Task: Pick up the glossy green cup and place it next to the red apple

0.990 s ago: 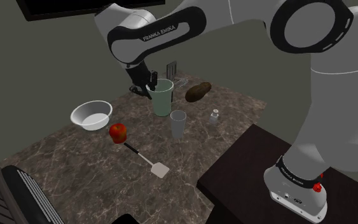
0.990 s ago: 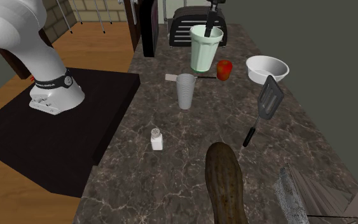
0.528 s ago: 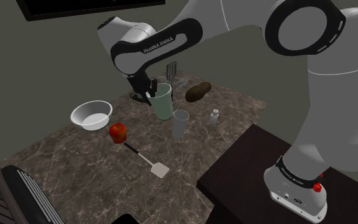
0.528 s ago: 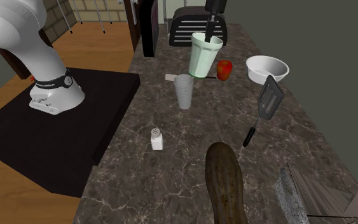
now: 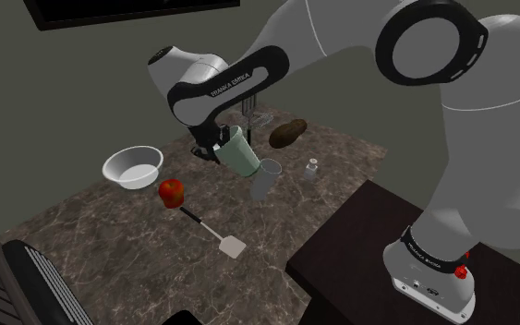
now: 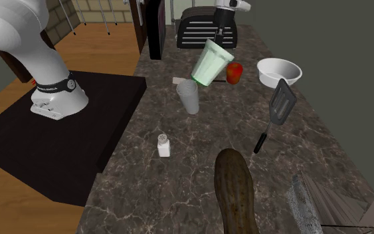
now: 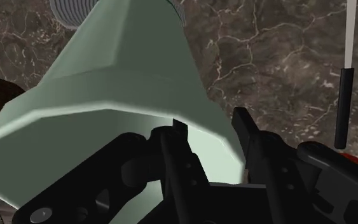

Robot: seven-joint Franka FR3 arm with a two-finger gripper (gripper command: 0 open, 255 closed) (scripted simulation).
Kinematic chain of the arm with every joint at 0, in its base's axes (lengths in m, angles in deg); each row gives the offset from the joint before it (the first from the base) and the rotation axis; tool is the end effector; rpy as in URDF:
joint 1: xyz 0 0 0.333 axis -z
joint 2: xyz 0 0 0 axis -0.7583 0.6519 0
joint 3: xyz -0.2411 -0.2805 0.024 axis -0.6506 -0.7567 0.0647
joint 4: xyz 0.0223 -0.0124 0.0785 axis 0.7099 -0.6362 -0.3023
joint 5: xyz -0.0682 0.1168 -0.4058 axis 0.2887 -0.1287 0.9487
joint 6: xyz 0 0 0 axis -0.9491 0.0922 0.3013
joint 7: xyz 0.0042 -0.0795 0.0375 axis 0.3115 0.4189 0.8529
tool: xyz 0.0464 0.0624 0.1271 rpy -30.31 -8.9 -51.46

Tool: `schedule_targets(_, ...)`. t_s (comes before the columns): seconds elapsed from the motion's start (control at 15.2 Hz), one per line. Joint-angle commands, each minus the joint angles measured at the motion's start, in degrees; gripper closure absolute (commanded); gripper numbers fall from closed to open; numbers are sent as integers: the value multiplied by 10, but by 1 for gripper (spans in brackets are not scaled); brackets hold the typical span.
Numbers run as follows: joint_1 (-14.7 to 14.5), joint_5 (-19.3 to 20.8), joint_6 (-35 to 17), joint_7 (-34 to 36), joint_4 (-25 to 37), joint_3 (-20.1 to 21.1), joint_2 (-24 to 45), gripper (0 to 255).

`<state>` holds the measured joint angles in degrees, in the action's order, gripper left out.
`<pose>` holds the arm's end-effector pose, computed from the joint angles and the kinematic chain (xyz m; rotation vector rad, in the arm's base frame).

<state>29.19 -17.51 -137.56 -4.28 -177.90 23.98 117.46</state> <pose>0.6579 0.2774 0.3012 2.8181 -0.0124 -0.1719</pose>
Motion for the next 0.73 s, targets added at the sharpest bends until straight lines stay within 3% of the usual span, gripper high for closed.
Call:
schedule_targets(0.0,0,1,-12,3,-5,-1,9,255)
schedule_targets(0.66,0,10,-66,18,-21,-4,49,255)
